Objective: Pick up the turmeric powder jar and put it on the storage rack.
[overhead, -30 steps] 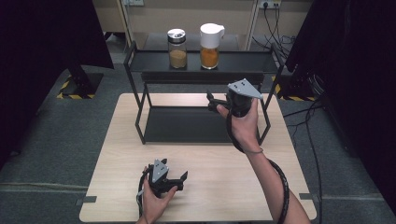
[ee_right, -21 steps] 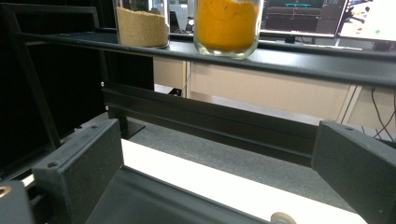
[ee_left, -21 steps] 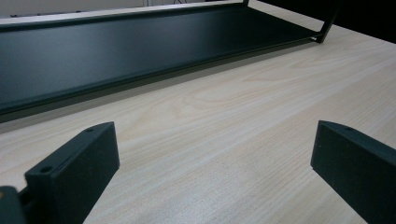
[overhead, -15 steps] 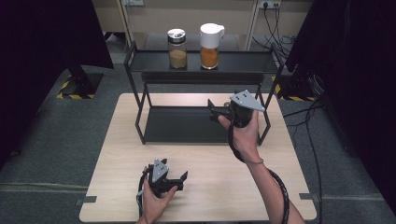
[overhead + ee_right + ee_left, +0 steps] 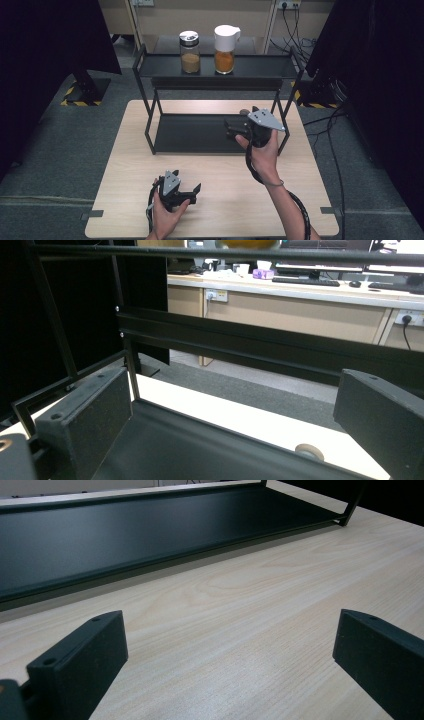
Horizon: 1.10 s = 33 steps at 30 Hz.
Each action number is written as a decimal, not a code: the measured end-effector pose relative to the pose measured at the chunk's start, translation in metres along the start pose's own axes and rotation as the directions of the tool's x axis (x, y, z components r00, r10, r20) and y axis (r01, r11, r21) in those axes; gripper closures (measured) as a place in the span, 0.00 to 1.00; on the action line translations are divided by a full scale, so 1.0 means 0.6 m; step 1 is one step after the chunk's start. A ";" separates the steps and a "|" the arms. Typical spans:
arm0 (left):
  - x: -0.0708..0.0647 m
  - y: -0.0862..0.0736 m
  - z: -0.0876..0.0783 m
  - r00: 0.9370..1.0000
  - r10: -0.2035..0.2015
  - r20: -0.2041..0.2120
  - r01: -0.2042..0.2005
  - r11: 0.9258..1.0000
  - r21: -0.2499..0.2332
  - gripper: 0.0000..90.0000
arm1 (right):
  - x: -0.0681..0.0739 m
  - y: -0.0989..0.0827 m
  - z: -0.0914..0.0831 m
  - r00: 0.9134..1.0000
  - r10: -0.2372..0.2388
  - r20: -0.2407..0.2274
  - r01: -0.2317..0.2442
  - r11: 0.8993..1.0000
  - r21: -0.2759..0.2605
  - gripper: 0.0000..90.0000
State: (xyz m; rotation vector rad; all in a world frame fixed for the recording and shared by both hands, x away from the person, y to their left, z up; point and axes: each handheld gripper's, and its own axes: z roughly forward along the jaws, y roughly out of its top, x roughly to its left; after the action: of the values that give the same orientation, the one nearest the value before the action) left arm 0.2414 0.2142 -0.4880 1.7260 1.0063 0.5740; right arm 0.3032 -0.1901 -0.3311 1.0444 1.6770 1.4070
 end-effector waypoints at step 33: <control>-0.001 -0.001 0.000 1.000 0.001 -0.004 -0.001 1.000 -0.003 0.00 | -0.007 -0.093 -0.032 0.998 0.056 0.001 -0.056 0.997 0.045 0.03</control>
State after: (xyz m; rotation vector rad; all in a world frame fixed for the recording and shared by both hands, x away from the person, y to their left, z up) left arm 0.2409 0.2136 -0.4884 1.7235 1.0076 0.5792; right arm 0.2799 -0.2068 -0.3826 1.1246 1.6986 1.4101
